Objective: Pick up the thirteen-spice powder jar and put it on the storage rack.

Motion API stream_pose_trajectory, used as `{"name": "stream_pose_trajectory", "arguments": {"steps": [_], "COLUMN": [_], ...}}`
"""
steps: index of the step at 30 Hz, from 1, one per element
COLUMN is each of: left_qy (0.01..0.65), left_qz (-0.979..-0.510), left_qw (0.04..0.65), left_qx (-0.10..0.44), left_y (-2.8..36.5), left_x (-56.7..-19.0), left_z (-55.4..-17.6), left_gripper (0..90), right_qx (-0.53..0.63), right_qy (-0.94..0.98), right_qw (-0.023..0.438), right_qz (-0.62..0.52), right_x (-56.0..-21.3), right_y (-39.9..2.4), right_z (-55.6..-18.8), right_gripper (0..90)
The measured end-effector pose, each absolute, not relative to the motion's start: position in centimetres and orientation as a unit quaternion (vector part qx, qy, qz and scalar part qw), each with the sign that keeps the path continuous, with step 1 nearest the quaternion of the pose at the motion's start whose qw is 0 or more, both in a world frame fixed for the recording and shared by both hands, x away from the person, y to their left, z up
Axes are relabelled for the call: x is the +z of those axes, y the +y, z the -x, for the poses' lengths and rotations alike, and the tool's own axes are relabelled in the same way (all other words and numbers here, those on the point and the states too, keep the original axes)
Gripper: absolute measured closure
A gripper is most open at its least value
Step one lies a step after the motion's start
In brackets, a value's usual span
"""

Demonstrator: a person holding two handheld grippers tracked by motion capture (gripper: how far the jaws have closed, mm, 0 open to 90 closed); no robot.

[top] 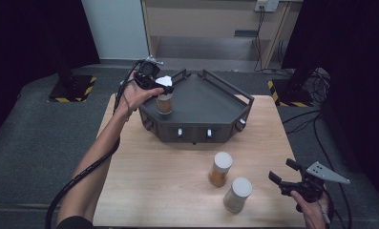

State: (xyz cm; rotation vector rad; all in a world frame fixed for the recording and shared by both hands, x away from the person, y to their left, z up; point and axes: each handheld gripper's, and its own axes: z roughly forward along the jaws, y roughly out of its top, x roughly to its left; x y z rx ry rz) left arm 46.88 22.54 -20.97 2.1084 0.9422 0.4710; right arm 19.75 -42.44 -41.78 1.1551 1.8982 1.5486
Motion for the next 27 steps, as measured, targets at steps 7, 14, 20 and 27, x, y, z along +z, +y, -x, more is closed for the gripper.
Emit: {"name": "stream_pose_trajectory", "arguments": {"steps": [7,14,20,27], "left_qy": [0.376,0.379,0.382,0.378], "left_qz": [-0.825,-0.827,-0.825,-0.826], "left_qw": [0.380,0.376,0.375,0.377], "left_qx": [0.183,0.180,0.180,0.183], "left_y": [22.4,22.1,22.1,22.0], "left_x": [-21.4,-22.1,-22.3,-22.4], "left_z": [-47.2,-47.6,-47.8,-47.8], "left_gripper": [29.8,29.8,29.8,29.8], "right_qx": [0.559,0.559,0.559,0.558], "right_qy": [0.685,0.684,0.684,0.685], "right_qw": [0.214,0.214,0.214,0.213], "right_qz": [-0.416,-0.416,-0.417,-0.417], "right_x": [-41.8,-41.8,-41.8,-41.8], "right_y": [-42.5,-42.5,-42.6,-42.6], "right_z": [-19.8,-19.8,-19.9,-19.9], "right_gripper": [4.9,4.9,4.9,4.9]}}
